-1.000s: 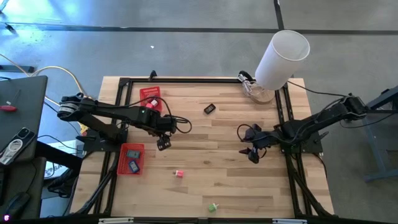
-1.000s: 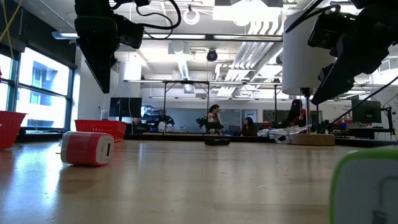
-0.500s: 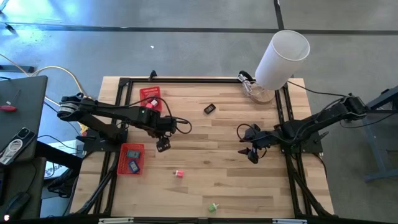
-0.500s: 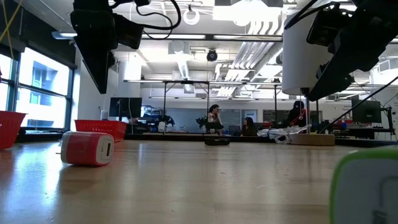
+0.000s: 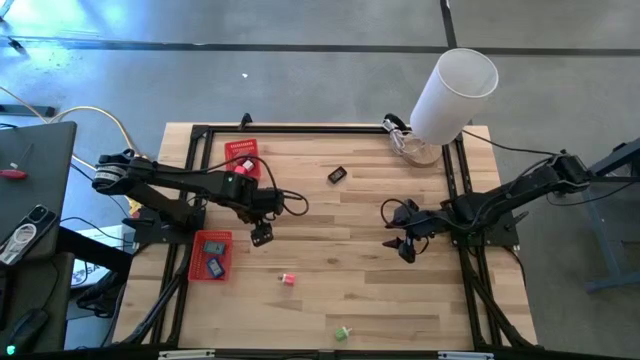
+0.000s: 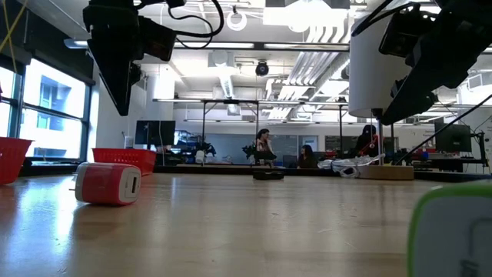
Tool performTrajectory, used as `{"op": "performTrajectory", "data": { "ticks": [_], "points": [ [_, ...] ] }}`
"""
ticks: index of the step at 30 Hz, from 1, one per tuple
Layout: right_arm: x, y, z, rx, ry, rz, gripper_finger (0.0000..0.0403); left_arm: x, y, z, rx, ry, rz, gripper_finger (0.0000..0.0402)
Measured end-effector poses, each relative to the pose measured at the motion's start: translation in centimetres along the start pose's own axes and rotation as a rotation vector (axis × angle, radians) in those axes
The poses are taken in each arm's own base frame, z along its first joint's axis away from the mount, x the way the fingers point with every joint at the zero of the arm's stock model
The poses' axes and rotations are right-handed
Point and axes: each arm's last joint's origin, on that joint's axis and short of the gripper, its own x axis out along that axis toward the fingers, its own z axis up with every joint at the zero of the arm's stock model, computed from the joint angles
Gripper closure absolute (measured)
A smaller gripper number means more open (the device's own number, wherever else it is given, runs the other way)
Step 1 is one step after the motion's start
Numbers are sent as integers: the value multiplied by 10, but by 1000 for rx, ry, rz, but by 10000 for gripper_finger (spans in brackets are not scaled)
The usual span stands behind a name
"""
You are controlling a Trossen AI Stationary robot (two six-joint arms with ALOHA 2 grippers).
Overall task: Pick & Place Office items
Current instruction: Put the black digital clock into the bottom red bin
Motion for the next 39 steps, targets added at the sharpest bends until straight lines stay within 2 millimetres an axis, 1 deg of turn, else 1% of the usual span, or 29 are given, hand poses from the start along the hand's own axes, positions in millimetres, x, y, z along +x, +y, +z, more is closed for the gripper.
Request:
{"op": "performTrajectory", "data": {
  "ticks": [7, 13, 23, 27, 33, 36, 39],
  "points": [
    [0, 0, 0, 0, 0, 0, 136, 0, 0, 0, 0, 0, 0, 114],
    [0, 0, 0, 0, 0, -1, 136, 0, -1, -1, -23, 28, -51, 114],
    [0, 0, 0, 0, 1, -1, 136, 0, -1, -1, -23, 27, -51, 114],
    [0, 0, 0, -29, -5, 0, 136, 0, -3, -2, -13, 25, -47, 114],
    [0, 0, 0, -23, -6, 3, 136, 0, -7, -4, 26, 23, -45, 114],
    [0, 2, 2, 32, -13, 41, 136, 0, -7, -4, 47, 21, -43, 114],
    [-2, 6, 15, -32, -130, 94, 136, 0, -7, -4, 49, 20, -44, 114]
  ]
}}
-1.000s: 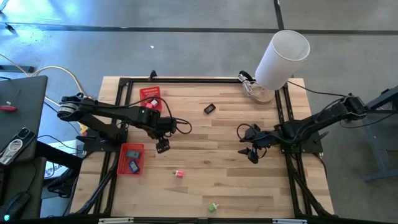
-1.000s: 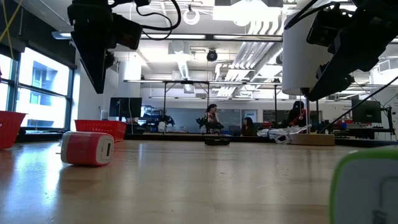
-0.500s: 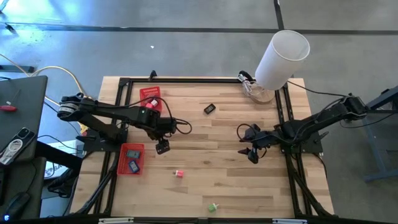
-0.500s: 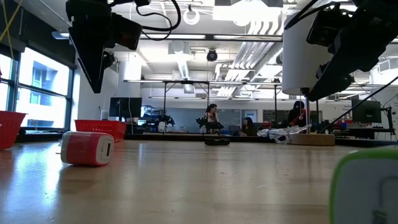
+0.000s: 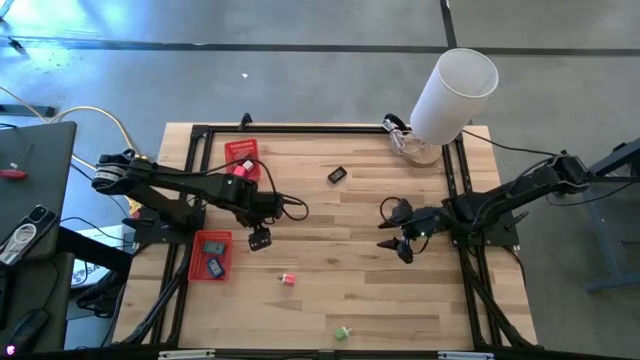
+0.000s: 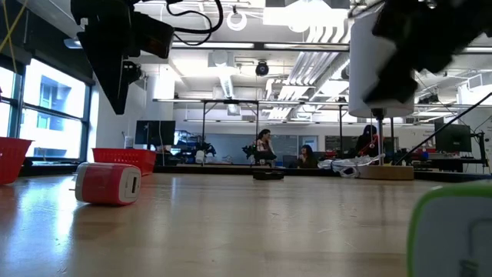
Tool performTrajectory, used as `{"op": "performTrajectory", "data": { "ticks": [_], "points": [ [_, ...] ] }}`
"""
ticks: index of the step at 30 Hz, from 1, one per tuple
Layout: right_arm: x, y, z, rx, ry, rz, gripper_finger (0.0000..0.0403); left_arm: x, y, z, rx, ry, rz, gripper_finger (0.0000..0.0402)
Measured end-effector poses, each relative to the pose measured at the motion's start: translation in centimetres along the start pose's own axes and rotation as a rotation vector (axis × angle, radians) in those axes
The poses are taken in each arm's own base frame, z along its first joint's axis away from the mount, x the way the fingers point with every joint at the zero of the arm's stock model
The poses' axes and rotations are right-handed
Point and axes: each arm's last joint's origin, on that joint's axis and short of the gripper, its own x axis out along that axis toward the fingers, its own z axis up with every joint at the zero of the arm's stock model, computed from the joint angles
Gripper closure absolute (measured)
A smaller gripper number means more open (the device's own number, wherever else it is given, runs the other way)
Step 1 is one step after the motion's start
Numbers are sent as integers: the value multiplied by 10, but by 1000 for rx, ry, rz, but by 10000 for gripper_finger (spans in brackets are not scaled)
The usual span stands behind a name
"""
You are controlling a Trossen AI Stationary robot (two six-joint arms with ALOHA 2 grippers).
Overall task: Pick & Place Office items
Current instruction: Put the black digital clock into the bottom red bin
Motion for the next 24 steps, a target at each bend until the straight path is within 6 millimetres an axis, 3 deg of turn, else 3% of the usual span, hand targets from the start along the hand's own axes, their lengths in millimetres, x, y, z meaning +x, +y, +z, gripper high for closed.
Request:
{"op": "performTrajectory", "data": {
  "ticks": [4, 8, 18, 24],
  "points": [
    [-6, 13, 27, -105, -268, 142, 136, 0, -1, 3, 29, -31, -14, 114],
    [-15, 23, 46, -213, -392, 221, 136, 0, -3, 7, 42, -71, -33, 114],
    [-22, 46, 91, -276, -321, 157, 136, -2, -9, 19, 45, -193, -97, 114],
    [-7, 51, 96, -291, -284, 147, 136, -15, -28, 39, 151, -421, -310, 114]
  ]
}}
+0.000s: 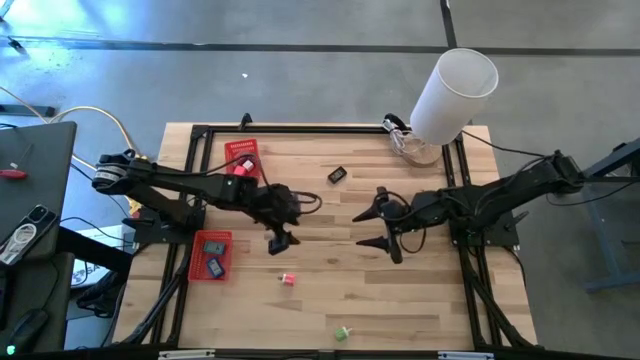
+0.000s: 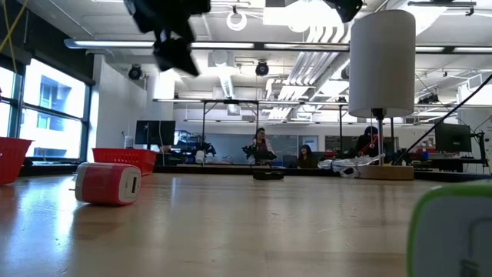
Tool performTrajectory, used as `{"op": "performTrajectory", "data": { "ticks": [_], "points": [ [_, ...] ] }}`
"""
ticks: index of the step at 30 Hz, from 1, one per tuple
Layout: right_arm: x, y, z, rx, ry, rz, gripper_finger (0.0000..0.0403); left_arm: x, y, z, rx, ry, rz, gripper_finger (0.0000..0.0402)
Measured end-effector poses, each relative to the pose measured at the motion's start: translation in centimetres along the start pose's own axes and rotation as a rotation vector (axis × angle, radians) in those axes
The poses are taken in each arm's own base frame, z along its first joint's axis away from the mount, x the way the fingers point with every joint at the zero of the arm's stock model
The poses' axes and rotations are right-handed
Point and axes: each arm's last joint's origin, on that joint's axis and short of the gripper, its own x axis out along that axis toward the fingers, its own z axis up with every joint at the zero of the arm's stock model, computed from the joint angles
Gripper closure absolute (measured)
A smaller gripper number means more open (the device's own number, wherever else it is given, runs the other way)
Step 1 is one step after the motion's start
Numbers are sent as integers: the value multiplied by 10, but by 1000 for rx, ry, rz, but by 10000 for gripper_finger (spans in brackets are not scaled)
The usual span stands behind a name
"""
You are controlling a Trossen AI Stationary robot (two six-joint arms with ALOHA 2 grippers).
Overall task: Pick & Place Office items
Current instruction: Put the black digital clock into the bottom red bin
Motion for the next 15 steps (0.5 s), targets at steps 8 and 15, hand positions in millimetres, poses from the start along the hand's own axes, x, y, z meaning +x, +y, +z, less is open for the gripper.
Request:
{"op": "performTrajectory", "data": {
  "ticks": [8, 15],
  "points": [
    [20, 2, -6, -14, 37, 26, 136, -2, -18, 19, 194, -239, -60, 114],
    [26, 2, -11, -15, 67, 44, 136, 1, -35, 19, 360, -316, -28, 114]
  ]
}}
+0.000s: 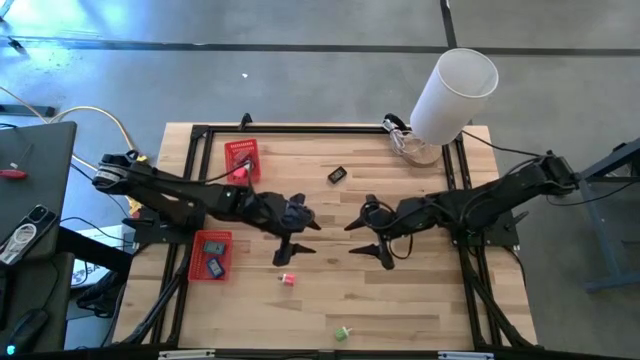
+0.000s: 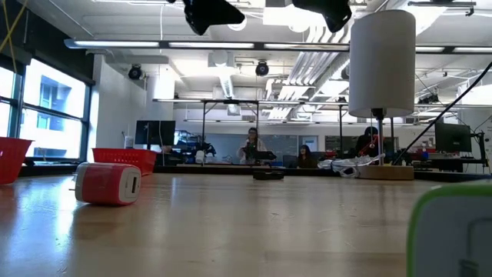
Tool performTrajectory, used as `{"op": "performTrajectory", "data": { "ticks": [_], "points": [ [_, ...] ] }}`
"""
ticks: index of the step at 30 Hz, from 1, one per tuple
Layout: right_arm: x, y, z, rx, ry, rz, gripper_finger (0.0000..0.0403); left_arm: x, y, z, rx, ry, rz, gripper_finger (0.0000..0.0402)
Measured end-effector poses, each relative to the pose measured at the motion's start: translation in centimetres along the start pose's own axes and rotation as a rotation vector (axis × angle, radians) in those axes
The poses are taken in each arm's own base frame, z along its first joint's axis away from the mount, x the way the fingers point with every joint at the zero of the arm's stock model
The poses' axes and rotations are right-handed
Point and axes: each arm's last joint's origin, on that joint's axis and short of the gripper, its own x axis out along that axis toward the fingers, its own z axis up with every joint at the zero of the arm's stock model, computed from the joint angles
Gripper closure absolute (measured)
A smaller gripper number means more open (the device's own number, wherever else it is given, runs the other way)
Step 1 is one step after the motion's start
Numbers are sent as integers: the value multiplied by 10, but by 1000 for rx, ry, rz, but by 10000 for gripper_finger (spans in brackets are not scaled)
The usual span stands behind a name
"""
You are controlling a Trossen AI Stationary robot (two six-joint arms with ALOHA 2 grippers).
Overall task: Pick & Place Office items
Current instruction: Put the black digital clock into the bottom red bin
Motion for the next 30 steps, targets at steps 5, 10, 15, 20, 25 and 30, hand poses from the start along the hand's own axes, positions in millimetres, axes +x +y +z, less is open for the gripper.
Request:
{"op": "performTrajectory", "data": {
  "ticks": [5, 10, 15, 20, 25, 30],
  "points": [
    [0, 5, -1, 53, 1, 20, 136, 0, -4, 0, -4, -4, 32, 114],
    [0, 8, 0, 80, -4, 30, 136, 0, -4, -2, -26, 10, 33, 114],
    [0, 5, 0, 57, -26, -69, 136, 0, -4, -4, -33, 40, 36, 114],
    [-2, -2, -5, -47, 18, -279, 136, -1, -3, -12, -84, 116, 46, 114],
    [-3, -15, -8, -50, 55, -385, 142, -7, -2, -23, -130, 245, 69, 114],
    [-5, -47, -7, -3, 85, -473, 146, -14, -1, -31, -165, 328, 104, 114]
  ]
}}
